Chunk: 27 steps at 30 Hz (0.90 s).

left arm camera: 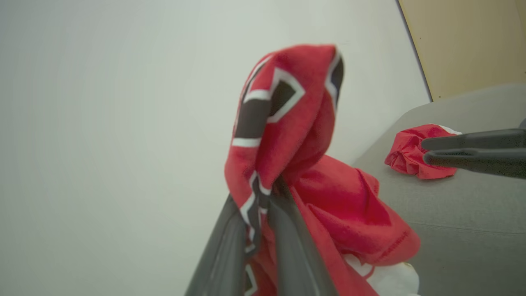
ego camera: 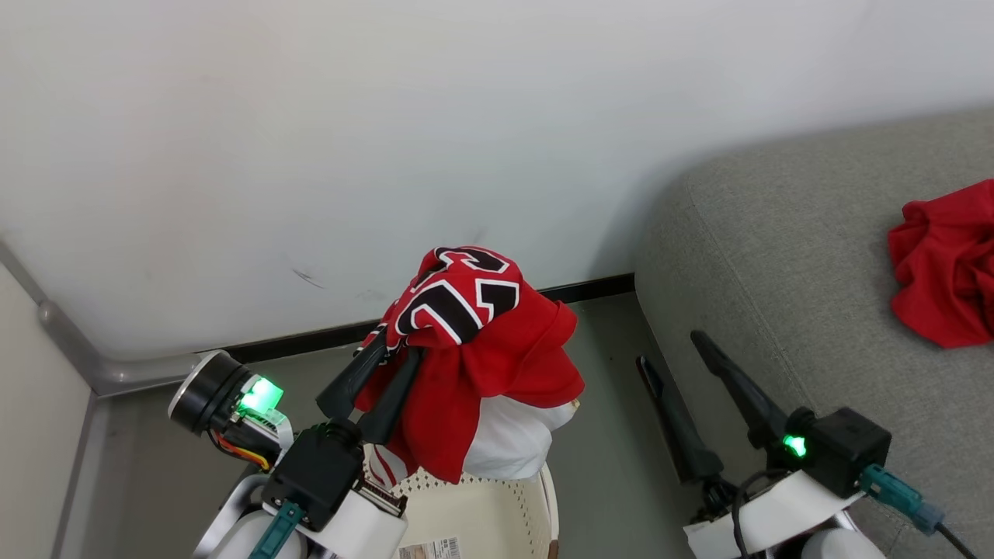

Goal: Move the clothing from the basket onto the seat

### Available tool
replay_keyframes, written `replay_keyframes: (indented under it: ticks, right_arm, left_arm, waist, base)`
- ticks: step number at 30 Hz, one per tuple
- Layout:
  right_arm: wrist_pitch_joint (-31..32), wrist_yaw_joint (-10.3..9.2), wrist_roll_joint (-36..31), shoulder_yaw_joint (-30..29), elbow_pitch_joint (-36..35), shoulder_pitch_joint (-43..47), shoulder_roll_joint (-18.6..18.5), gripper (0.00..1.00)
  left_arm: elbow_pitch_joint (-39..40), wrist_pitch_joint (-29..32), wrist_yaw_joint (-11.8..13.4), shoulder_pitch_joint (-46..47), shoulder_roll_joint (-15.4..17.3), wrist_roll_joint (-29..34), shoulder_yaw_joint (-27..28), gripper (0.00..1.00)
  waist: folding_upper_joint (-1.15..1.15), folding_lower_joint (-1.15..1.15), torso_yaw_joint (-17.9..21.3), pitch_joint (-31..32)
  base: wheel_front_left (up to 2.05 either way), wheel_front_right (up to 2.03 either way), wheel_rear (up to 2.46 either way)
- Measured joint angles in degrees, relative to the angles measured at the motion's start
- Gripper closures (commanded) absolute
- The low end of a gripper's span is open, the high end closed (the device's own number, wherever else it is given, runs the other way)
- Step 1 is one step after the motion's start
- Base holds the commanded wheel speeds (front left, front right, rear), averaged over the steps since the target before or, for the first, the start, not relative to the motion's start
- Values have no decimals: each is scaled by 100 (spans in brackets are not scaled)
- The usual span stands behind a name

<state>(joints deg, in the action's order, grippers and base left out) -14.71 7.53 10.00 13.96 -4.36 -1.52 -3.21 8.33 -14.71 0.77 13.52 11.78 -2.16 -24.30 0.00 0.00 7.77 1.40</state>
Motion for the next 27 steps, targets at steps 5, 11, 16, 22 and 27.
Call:
replay_keyframes:
  ticks: [5, 11, 16, 22, 27]
  right_arm:
    - [-1, 0, 15, 136, -417, -294, -81, 0]
    - [-1, 0, 103, 824, -508, -370, -400, 0]
    - [-1, 1, -82, 1215, -528, -584, -835, 0]
    - [-1, 1, -145, 1326, -632, -1083, -1010, 0]
    - [-2, 1, -77, 1517, -369, -1182, -1180, 0]
  left_arm:
    - [19, 0, 0, -9, 0, 77, -37, 100]
    - [33, 0, -49, -9, -4, 121, -115, 100]
    - [52, 0, -99, -9, 7, 174, -203, 100]
    - [60, 0, -104, -10, 49, 227, -261, 100]
    - [140, 0, -191, -9, 52, 229, -368, 100]
  waist:
    - [0, 0, 23, -13]
    - [0, 0, 14, -21]
    - [0, 0, -12, -26]
    - [0, 0, -39, -27]
    - [0, 0, -77, -23]
  base:
    - [0, 0, 0]
    - [0, 0, 0]
    - [0, 0, 0]
    - [0, 0, 0]
    - [0, 0, 0]
